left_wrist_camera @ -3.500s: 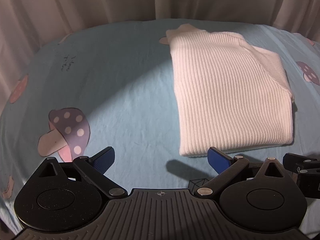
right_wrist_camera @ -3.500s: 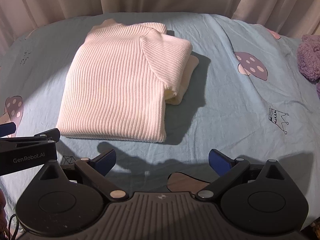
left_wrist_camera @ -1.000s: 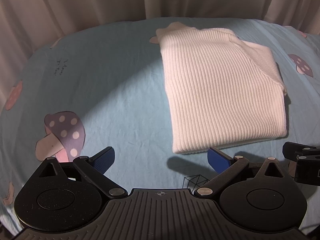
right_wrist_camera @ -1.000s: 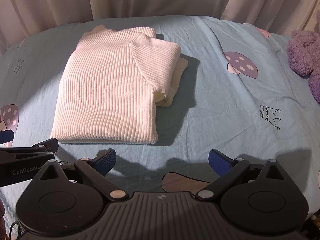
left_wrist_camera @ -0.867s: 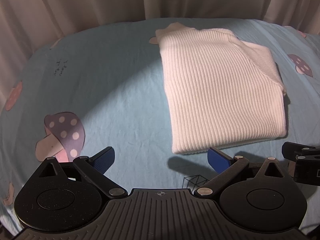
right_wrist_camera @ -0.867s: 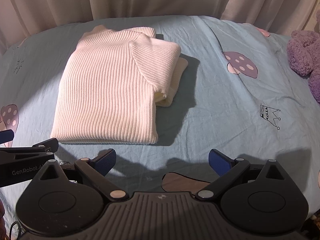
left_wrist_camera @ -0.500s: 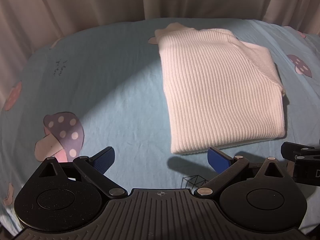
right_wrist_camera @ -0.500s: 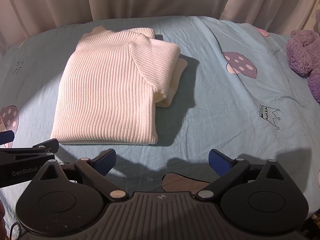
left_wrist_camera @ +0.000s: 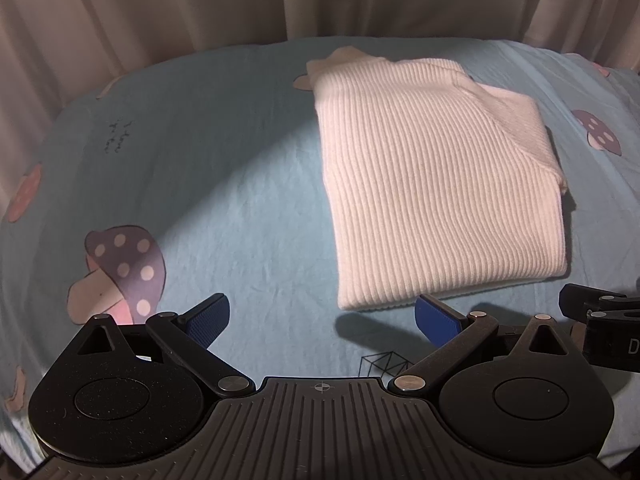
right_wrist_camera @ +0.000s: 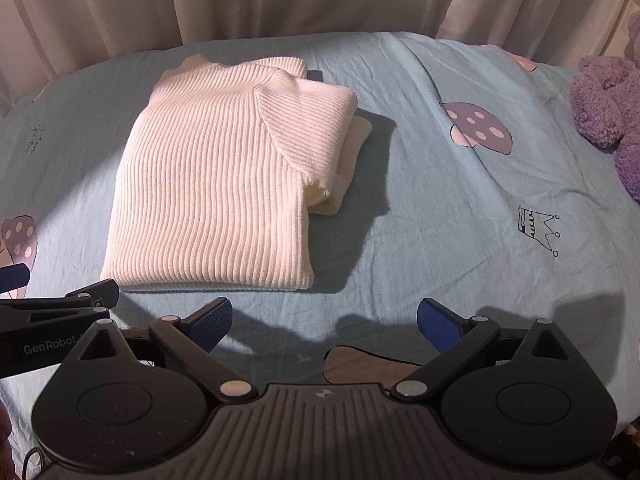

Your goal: Fold small clothes

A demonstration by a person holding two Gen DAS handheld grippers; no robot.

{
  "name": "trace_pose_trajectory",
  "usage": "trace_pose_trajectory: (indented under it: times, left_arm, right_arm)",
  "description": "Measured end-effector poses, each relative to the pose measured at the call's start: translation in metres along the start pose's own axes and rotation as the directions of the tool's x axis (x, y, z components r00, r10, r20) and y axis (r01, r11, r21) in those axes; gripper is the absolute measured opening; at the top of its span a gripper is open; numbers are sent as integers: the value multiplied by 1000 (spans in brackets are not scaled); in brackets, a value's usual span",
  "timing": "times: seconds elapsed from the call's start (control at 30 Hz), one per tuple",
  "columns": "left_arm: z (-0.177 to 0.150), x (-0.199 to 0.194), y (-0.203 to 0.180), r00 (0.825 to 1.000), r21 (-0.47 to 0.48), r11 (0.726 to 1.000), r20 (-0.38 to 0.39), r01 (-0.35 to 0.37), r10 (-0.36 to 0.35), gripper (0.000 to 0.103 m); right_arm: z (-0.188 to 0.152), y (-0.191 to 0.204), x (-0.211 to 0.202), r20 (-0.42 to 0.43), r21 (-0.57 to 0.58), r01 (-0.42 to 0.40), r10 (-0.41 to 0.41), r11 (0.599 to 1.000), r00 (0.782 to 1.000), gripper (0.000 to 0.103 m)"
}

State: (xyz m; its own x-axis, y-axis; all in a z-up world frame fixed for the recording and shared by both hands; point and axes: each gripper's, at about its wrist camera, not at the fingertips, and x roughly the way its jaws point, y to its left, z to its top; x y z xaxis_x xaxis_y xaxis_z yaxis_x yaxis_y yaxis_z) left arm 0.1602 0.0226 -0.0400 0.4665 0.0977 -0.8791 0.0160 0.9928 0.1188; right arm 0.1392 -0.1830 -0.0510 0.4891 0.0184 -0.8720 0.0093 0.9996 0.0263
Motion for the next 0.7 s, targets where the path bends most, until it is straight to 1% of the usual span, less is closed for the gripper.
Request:
trace_pose_trajectory:
  times: [0.7]
  left_arm:
    - [0,-1,-2,1000,19,1000,0,25,-25,102]
  right_arm:
    - [1,0,0,2,-9,-1,1,1000,1000,99]
